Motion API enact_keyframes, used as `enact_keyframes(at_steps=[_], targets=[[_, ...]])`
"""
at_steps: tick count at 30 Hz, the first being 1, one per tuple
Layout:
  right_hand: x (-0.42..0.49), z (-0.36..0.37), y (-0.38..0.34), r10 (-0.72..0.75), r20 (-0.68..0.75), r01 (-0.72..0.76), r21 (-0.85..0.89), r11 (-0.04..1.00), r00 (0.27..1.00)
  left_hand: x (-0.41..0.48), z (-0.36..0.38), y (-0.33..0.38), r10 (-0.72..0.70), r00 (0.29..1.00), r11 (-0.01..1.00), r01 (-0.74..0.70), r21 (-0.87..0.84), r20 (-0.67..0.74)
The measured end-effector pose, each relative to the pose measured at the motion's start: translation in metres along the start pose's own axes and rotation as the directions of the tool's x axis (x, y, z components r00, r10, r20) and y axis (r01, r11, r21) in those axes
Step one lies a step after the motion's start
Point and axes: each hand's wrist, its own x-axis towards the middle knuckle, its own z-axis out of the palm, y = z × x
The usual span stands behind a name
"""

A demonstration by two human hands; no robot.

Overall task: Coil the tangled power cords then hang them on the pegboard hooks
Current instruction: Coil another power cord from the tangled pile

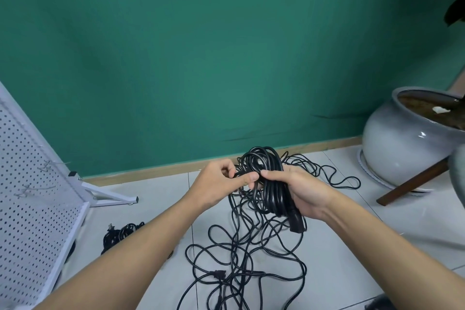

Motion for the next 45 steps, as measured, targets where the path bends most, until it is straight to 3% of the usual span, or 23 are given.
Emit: enact_keyframes(at_steps=[3, 7, 11, 14, 18, 21, 26, 28, 31, 34, 36, 40, 45], targets=[[0.0, 0.0, 0.001, 0.008, 0.024, -0.007, -0.06, 0.998, 1.0, 0.001, -0.003, -0.003, -0.022, 0.997, 1.0, 0.021, 0.002, 0.068], [0.003, 0.001, 0.002, 0.023, -0.039, -0.025, -0.056, 0.998, 0.999, 0.0, -0.006, -0.004, 0.011, 0.999, 1.0, -0.012, 0.003, 0.047], [0.003, -0.004, 0.0, 0.009, -0.084, -0.013, -0.058, 0.998, 0.996, -0.001, -0.015, -0.004, 0.058, 0.992, 0.997, -0.064, 0.043, 0.113], [0.004, -0.002, 0.004, 0.014, -0.117, -0.033, -0.163, 0.986, 0.993, -0.003, -0.015, 0.002, 0.161, 0.986, 0.984, -0.163, 0.072, 0.033], [0.005, 0.002, 0.01, 0.036, -0.084, -0.057, -0.267, 0.962, 0.996, -0.002, -0.005, 0.014, 0.266, 0.957, 0.939, -0.23, 0.256, -0.116], [0.008, 0.001, 0.013, -0.027, -0.104, -0.021, -0.436, 0.9, 0.994, -0.003, 0.002, 0.02, 0.375, 0.917, 0.884, -0.308, 0.351, -0.138], [0.008, 0.005, 0.01, -0.088, -0.157, -0.01, -0.536, 0.844, 0.984, 0.002, 0.005, 0.019, 0.498, 0.86, 0.796, -0.401, 0.453, -0.114], [0.008, 0.005, 0.009, -0.152, -0.177, 0.014, -0.606, 0.795, 0.972, 0.002, 0.007, 0.018, 0.491, 0.861, 0.796, -0.383, 0.469, -0.131], [0.011, -0.001, 0.008, -0.177, -0.15, 0.046, -0.625, 0.779, 0.973, 0.0, 0.002, 0.015, 0.331, 0.924, 0.917, -0.267, 0.297, -0.19], [0.009, -0.006, 0.007, -0.171, -0.184, 0.041, -0.554, 0.832, 0.968, -0.001, -0.009, -0.001, 0.102, 0.993, 0.988, -0.094, 0.124, -0.063], [0.008, -0.01, 0.005, -0.16, -0.211, 0.031, -0.51, 0.859, 0.964, -0.004, -0.014, -0.007, 0.055, 0.998, 0.994, -0.052, 0.099, -0.028], [0.006, -0.013, 0.003, -0.161, -0.234, -0.001, -0.57, 0.822, 0.959, -0.006, -0.011, 0.003, 0.149, 0.988, 0.986, -0.144, 0.087, -0.048], [0.003, -0.015, -0.003, -0.143, -0.276, -0.043, -0.571, 0.82, 0.951, -0.005, -0.005, 0.018, 0.324, 0.943, 0.922, -0.298, 0.247, -0.072]])
